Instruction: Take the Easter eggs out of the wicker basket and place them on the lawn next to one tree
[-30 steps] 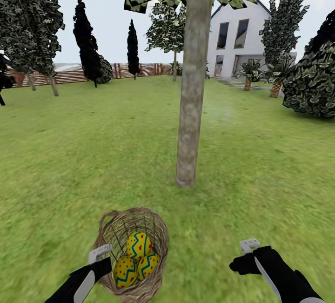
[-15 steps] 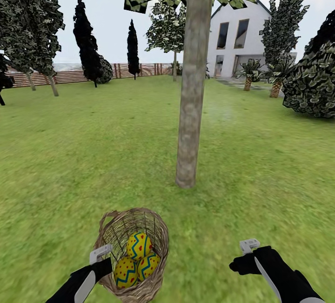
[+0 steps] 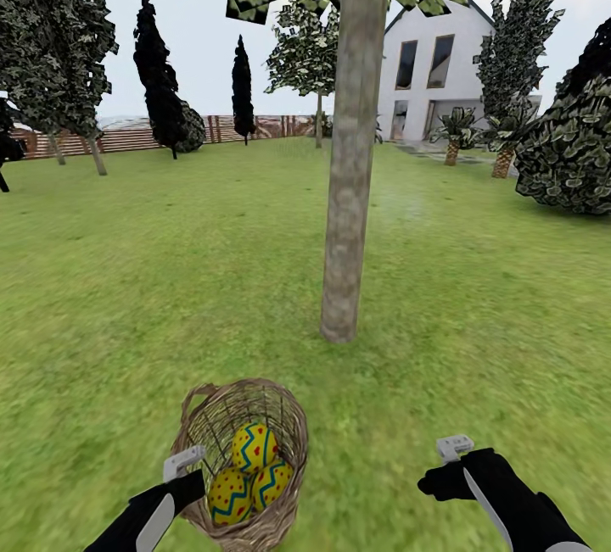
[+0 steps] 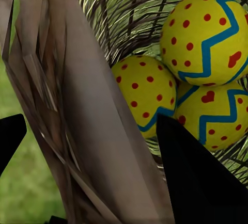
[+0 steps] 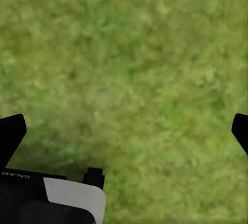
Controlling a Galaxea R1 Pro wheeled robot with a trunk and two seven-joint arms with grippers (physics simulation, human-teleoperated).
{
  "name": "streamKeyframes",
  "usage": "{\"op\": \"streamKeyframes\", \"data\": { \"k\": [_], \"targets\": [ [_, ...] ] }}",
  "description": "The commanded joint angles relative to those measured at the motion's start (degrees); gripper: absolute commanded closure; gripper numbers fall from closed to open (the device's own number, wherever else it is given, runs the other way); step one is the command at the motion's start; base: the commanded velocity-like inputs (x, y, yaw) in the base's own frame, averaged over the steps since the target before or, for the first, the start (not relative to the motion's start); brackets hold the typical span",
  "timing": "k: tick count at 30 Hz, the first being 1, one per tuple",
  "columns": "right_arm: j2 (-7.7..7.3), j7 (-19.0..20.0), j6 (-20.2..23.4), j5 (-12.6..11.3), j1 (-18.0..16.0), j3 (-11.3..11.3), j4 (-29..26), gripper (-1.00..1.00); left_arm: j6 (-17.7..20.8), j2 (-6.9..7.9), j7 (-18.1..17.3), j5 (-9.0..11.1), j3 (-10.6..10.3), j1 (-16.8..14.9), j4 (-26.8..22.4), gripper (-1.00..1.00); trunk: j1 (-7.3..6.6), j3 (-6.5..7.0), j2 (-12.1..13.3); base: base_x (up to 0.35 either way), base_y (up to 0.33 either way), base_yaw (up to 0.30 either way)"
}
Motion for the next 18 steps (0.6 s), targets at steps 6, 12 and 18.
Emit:
{"op": "streamKeyframes", "data": {
  "k": [6,12,18],
  "targets": [
    [-0.15,0.14,0.23,-0.15,-0.04,0.13,-0.16,-1.0,0.62,0.06,0.4,0.81,0.22,-0.03,-0.12,1.0,1.34,-1.17,-2.51,0.0,0.0,0.0],
    [-0.19,0.36,0.99,-0.28,-0.03,-0.09,-1.79,-1.0,8.88,3.6,-0.02,0.55,0.37,-0.02,-7.08,1.0,2.66,-2.25,-4.91,0.0,0.0,0.0],
    [-0.44,3.19,3.07,0.43,-0.04,-0.45,-3.7,-1.0,14.98,15.32,-6.61,0.62,1.01,-0.03,-16.56,1.0,3.98,-3.33,-7.32,0.0,0.0,0.0]
  ]
}}
